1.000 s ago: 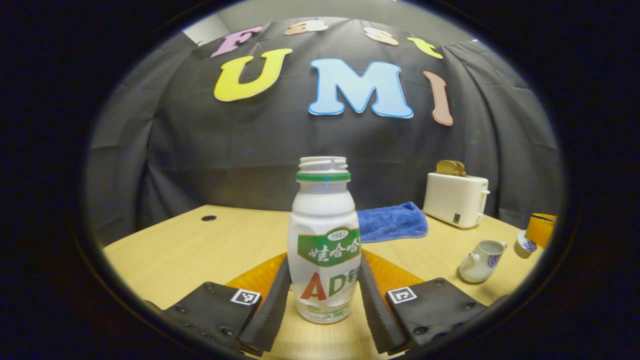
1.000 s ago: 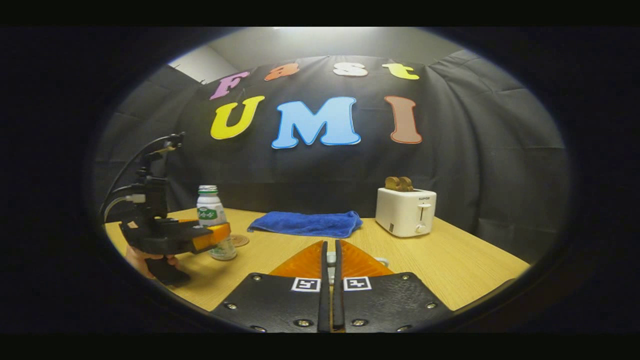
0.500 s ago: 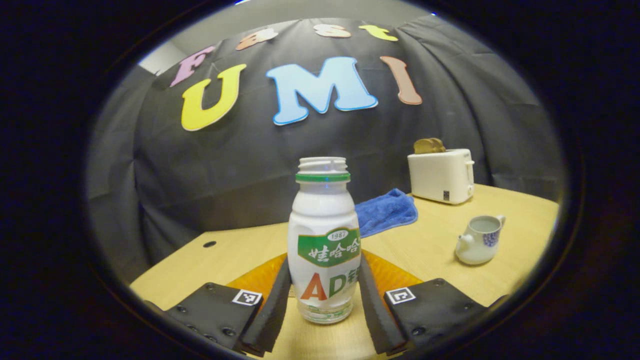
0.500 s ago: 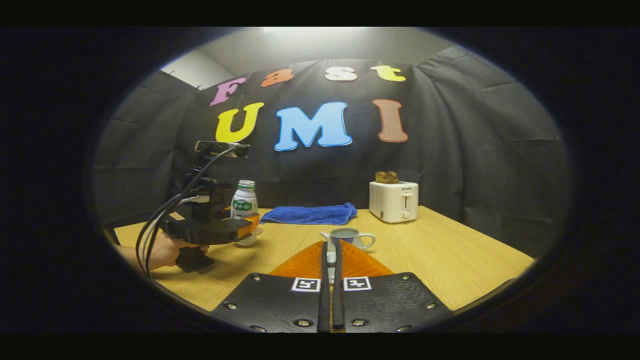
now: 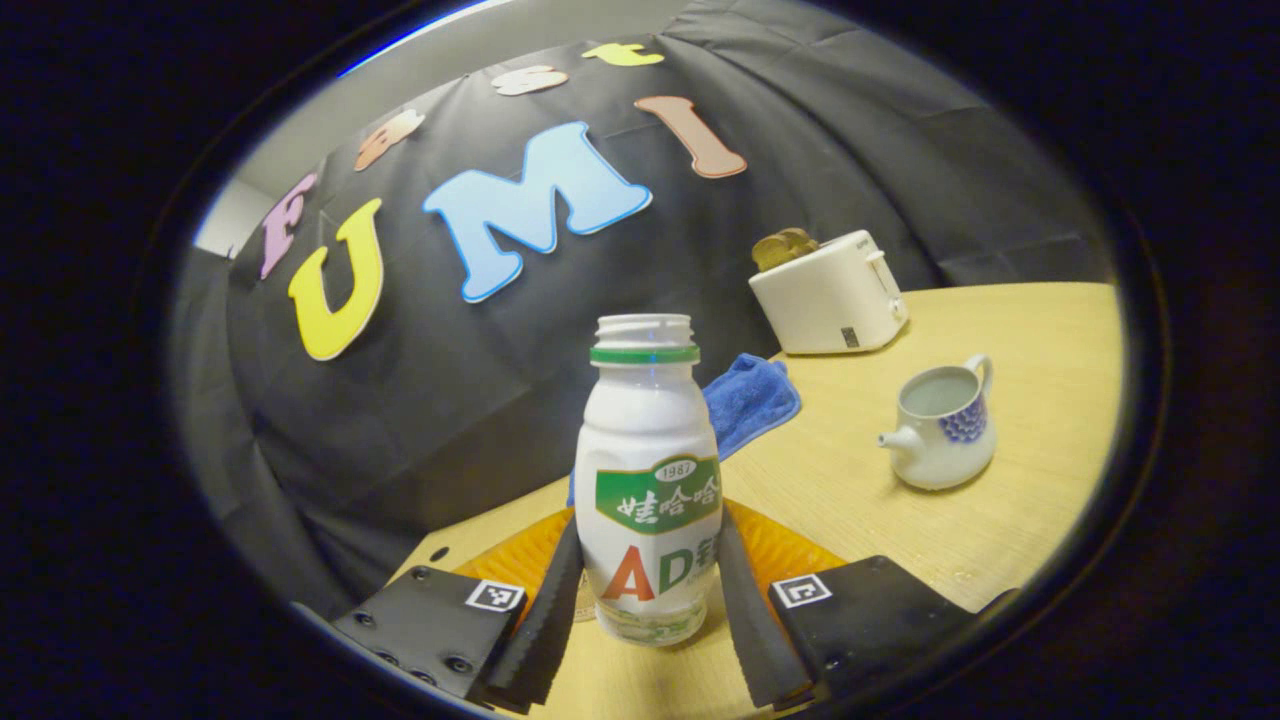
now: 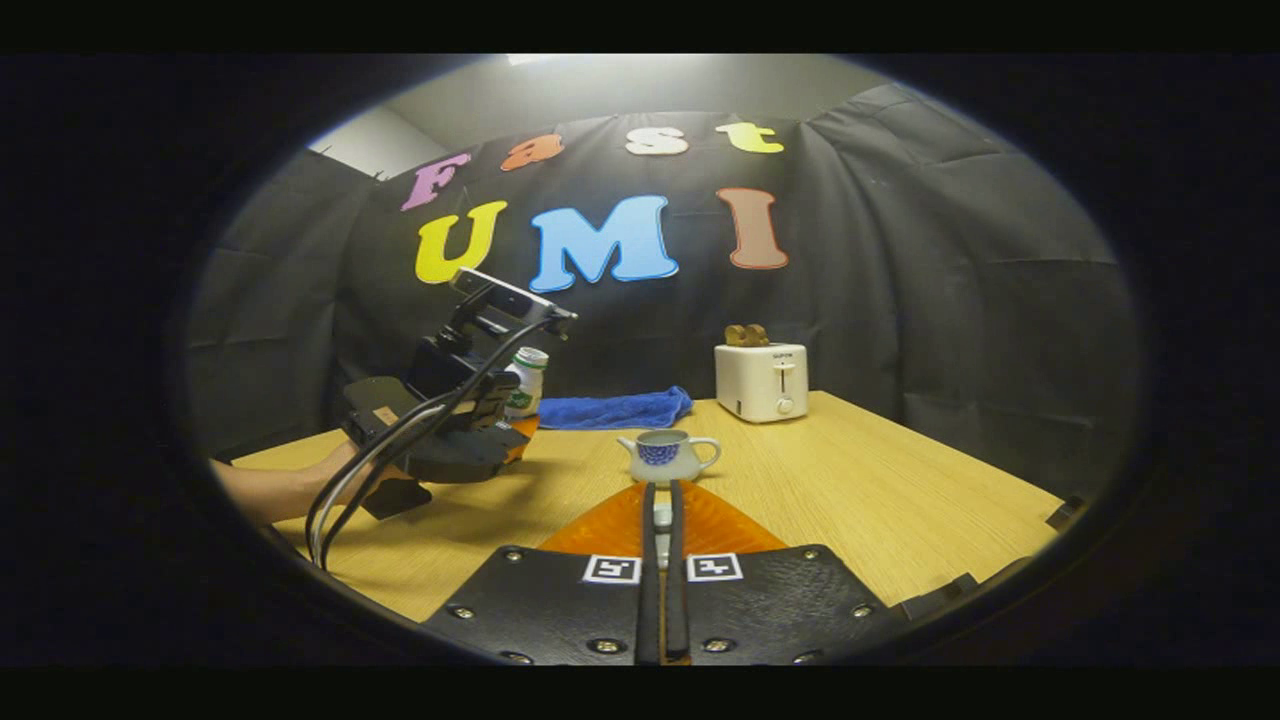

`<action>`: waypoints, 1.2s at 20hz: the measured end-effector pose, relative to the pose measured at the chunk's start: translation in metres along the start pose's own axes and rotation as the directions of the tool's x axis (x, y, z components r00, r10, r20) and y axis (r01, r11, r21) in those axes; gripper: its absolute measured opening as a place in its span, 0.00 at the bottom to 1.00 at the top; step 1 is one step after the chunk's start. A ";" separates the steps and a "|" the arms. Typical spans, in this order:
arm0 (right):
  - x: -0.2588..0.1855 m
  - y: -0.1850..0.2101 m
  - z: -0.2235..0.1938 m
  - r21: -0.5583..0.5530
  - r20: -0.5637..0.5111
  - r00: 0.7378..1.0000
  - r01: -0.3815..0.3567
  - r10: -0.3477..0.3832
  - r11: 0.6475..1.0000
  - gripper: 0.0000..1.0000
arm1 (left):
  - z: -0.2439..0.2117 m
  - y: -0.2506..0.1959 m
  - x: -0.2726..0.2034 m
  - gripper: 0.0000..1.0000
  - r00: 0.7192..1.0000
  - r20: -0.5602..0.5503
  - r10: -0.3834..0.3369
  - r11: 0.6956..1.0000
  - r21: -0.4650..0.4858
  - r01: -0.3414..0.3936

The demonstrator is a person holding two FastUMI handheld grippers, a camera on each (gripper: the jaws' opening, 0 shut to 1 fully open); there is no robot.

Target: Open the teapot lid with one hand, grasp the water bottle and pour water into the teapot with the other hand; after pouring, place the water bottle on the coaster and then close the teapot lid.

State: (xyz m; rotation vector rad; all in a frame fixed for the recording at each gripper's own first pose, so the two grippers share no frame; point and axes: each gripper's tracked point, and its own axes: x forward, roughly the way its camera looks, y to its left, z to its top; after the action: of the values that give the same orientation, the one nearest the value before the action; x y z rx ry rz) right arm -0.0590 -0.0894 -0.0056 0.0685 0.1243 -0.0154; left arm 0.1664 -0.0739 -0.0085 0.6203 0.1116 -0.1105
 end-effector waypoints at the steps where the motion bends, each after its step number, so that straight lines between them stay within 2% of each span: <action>1: -0.002 -0.002 -0.001 0.001 0.000 1.000 0.004 -0.004 1.000 0.02 | 0.004 -0.001 0.000 0.75 1.000 0.004 0.007 0.999 0.046 -0.008; 4: -0.003 -0.008 -0.001 0.007 0.001 1.000 0.014 -0.014 1.000 0.02 | 0.011 -0.006 0.006 0.81 1.000 0.015 0.007 0.989 0.147 -0.009; 7: -0.006 -0.014 -0.001 0.015 0.003 1.000 0.025 -0.025 1.000 0.02 | 0.013 -0.014 0.009 0.69 1.000 0.015 -0.010 0.979 0.204 0.007; 8: -0.006 -0.015 0.000 0.014 0.006 1.000 0.029 -0.029 0.999 0.02 | 0.014 -0.017 0.010 0.81 1.000 0.012 -0.016 0.974 0.226 0.013; 14: -0.010 -0.016 -0.002 0.022 0.009 1.000 0.025 -0.025 0.999 0.02 | 0.014 -0.027 0.016 0.81 0.999 -0.017 -0.038 0.927 0.374 0.041; 15: -0.011 -0.015 0.000 0.028 0.018 1.000 0.017 -0.017 0.999 0.00 | 0.014 -0.031 0.016 0.82 0.999 -0.022 -0.046 0.918 0.393 0.051; 20: -0.013 -0.021 0.001 0.013 0.029 0.999 0.031 -0.031 0.999 0.02 | 0.017 -0.047 0.021 0.82 0.998 -0.020 -0.061 0.850 0.523 0.062; 21: -0.012 -0.022 0.000 0.020 0.026 0.999 0.031 -0.032 0.999 0.02 | 0.018 -0.048 0.021 0.75 0.998 -0.020 -0.061 0.834 0.548 0.062; 22: -0.012 -0.023 -0.001 0.027 0.022 0.999 0.032 -0.033 0.999 0.02 | 0.018 -0.050 0.021 0.82 0.998 -0.023 -0.066 0.817 0.573 0.067; 24: -0.013 -0.025 0.000 0.037 0.027 0.999 0.032 -0.033 0.999 0.02 | 0.022 -0.056 0.022 0.82 0.995 -0.033 -0.089 0.771 0.630 0.090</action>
State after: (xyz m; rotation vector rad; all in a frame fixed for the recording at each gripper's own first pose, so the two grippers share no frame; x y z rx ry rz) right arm -0.0726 -0.1140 -0.0056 0.1032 0.0972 -0.0515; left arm 0.1818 -0.1333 -0.0258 1.2968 0.1041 -0.2468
